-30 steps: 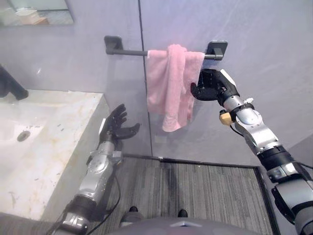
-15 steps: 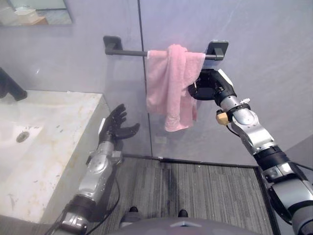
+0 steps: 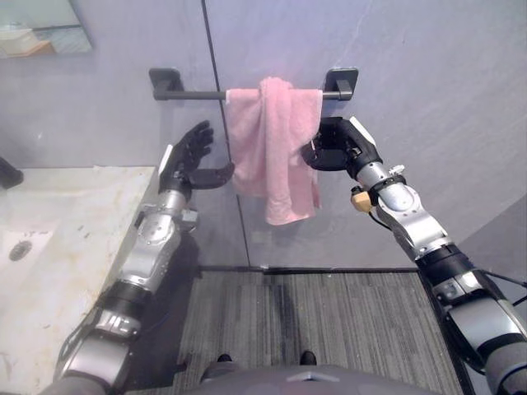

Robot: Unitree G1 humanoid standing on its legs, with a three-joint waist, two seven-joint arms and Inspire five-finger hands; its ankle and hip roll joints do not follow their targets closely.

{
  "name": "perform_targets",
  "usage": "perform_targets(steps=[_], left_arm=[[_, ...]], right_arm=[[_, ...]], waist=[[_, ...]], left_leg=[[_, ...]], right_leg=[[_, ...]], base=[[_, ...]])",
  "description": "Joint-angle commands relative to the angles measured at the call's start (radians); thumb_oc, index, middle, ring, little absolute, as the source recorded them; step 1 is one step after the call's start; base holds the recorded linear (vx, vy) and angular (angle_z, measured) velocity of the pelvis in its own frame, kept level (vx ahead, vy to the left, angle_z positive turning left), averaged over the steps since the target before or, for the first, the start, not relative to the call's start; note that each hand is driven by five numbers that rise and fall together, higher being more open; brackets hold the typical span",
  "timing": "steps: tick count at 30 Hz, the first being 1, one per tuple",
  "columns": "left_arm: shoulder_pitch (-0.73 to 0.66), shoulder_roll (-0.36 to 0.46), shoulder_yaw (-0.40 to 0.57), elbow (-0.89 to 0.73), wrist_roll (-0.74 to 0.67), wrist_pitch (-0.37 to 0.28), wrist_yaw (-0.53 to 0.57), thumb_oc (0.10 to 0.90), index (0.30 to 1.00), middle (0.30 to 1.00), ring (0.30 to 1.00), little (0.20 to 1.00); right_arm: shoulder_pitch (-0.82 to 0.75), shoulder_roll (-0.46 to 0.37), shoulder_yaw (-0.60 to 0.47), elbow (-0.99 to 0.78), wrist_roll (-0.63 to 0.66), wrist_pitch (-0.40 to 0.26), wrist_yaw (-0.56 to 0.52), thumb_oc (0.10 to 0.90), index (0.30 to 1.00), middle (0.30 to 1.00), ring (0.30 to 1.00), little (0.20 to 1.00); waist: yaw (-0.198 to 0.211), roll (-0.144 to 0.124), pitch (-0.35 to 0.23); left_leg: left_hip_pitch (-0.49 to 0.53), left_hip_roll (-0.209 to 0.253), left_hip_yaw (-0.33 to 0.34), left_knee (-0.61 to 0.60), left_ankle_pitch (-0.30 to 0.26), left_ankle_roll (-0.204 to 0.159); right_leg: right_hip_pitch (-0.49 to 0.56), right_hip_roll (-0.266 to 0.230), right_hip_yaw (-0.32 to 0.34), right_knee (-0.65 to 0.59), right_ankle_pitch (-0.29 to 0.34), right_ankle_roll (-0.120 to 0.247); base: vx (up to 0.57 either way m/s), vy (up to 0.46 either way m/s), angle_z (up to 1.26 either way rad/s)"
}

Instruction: Organize the bathroom.

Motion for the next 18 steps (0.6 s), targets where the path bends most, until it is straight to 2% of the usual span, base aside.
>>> perform_targets(steps=[1, 3, 4, 5, 6, 7, 10, 13, 14, 15, 18], left_arm=[[-0.145, 0.064, -0.025, -0.020, 0.025, -0.061, -0.087, 0.800, 0.900, 0.900, 0.900, 0.900], [-0.150, 0.069, -0.023, -0.022, 0.002, -0.050, -0.110, 0.800, 0.900, 0.900, 0.900, 0.900], [-0.159, 0.068, -0.029, -0.012, -0.012, -0.048, -0.128, 0.761, 0.841, 0.841, 0.841, 0.841], [-0.159, 0.068, -0.029, -0.011, -0.013, -0.048, -0.130, 0.740, 0.811, 0.811, 0.811, 0.811], [-0.163, 0.067, -0.031, 0.003, -0.014, -0.055, -0.136, 0.667, 0.700, 0.700, 0.700, 0.700], [-0.164, 0.067, -0.031, 0.006, -0.015, -0.057, -0.139, 0.659, 0.688, 0.688, 0.688, 0.688], [-0.176, 0.077, -0.029, 0.023, -0.052, -0.062, -0.168, 0.591, 0.587, 0.587, 0.587, 0.587], [-0.182, 0.072, -0.023, 0.036, -0.076, -0.077, -0.172, 0.602, 0.604, 0.604, 0.604, 0.604], [-0.184, 0.069, -0.023, 0.043, -0.059, -0.084, -0.165, 0.665, 0.698, 0.698, 0.698, 0.698], [-0.194, 0.076, -0.024, 0.056, -0.052, -0.091, -0.148, 0.687, 0.731, 0.731, 0.731, 0.731], [-0.203, 0.081, -0.016, 0.073, -0.029, -0.102, -0.110, 0.675, 0.712, 0.712, 0.712, 0.712]], right_arm=[[-0.064, 0.014, 0.083, -0.022, -0.048, -0.054, 0.046, 0.400, 0.300, 0.300, 0.300, 0.300], [-0.063, 0.014, 0.086, -0.019, -0.052, -0.054, 0.048, 0.400, 0.300, 0.300, 0.300, 0.300], [-0.062, 0.017, 0.093, -0.015, -0.050, -0.055, 0.049, 0.400, 0.300, 0.300, 0.300, 0.300], [-0.062, 0.017, 0.094, -0.014, -0.050, -0.055, 0.049, 0.400, 0.300, 0.300, 0.300, 0.300], [-0.059, 0.017, 0.097, -0.009, -0.049, -0.060, 0.055, 0.400, 0.300, 0.300, 0.300, 0.300], [-0.058, 0.018, 0.098, -0.007, -0.049, -0.061, 0.056, 0.400, 0.300, 0.300, 0.300, 0.300], [-0.052, 0.022, 0.108, -0.006, -0.051, -0.060, 0.057, 0.400, 0.300, 0.300, 0.300, 0.300], [-0.053, 0.025, 0.111, -0.002, -0.050, -0.061, 0.060, 0.400, 0.300, 0.300, 0.300, 0.300], [-0.055, 0.027, 0.113, 0.000, -0.053, -0.060, 0.061, 0.400, 0.300, 0.300, 0.300, 0.300], [-0.057, 0.030, 0.116, 0.002, -0.053, -0.060, 0.062, 0.400, 0.300, 0.300, 0.300, 0.300], [-0.059, 0.033, 0.121, 0.002, -0.050, -0.056, 0.060, 0.400, 0.300, 0.300, 0.300, 0.300]], waist=[[-0.027, -0.049, -0.092], [-0.029, -0.047, -0.093], [-0.032, -0.044, -0.094], [-0.032, -0.043, -0.094], [-0.036, -0.041, -0.095], [-0.037, -0.041, -0.096], [-0.042, -0.036, -0.097], [-0.045, -0.032, -0.097], [-0.046, -0.031, -0.097], [-0.048, -0.031, -0.096], [-0.050, -0.030, -0.098]], left_leg=[[-0.017, 0.004, 0.023, 0.053, 0.078, -0.029], [-0.015, 0.003, 0.024, 0.050, 0.075, -0.027], [-0.015, 0.002, 0.026, 0.050, 0.076, -0.027], [-0.015, 0.002, 0.026, 0.051, 0.075, -0.027], [-0.016, 0.003, 0.028, 0.054, 0.076, -0.028], [-0.016, 0.002, 0.028, 0.054, 0.076, -0.028], [-0.013, 0.003, 0.032, 0.055, 0.080, -0.029], [-0.015, 0.003, 0.033, 0.057, 0.082, -0.031], [-0.015, 0.003, 0.033, 0.057, 0.082, -0.031], [-0.016, 0.002, 0.033, 0.058, 0.083, -0.031], [-0.016, 0.001, 0.035, 0.058, 0.083, -0.032]], right_leg=[[0.030, -0.031, 0.042, 0.037, -0.100, -0.006], [0.029, -0.032, 0.044, 0.038, -0.102, -0.005], [0.027, -0.032, 0.047, 0.043, -0.104, -0.005], [0.027, -0.032, 0.047, 0.043, -0.104, -0.005], [0.026, -0.032, 0.050, 0.046, -0.106, -0.006], [0.026, -0.032, 0.050, 0.047, -0.106, -0.006], [0.027, -0.032, 0.053, 0.045, -0.105, -0.006], [0.024, -0.033, 0.055, 0.049, -0.106, -0.006], [0.023, -0.033, 0.056, 0.050, -0.106, -0.007], [0.022, -0.034, 0.057, 0.051, -0.106, -0.007], [0.020, -0.034, 0.058, 0.053, -0.108, -0.008]], base=[[0.03, 0.004, 0.00], [0.02, 0.002, 0.00], [0.00, 0.000, 0.00], [0.00, 0.000, 0.00], [0.00, 0.000, 0.00], [0.03, 0.005, 0.00], [0.02, 0.004, -0.04], [0.02, 0.011, -0.15], [0.01, 0.009, -0.05], [0.00, 0.000, 0.00], [0.00, 0.000, 0.00]])
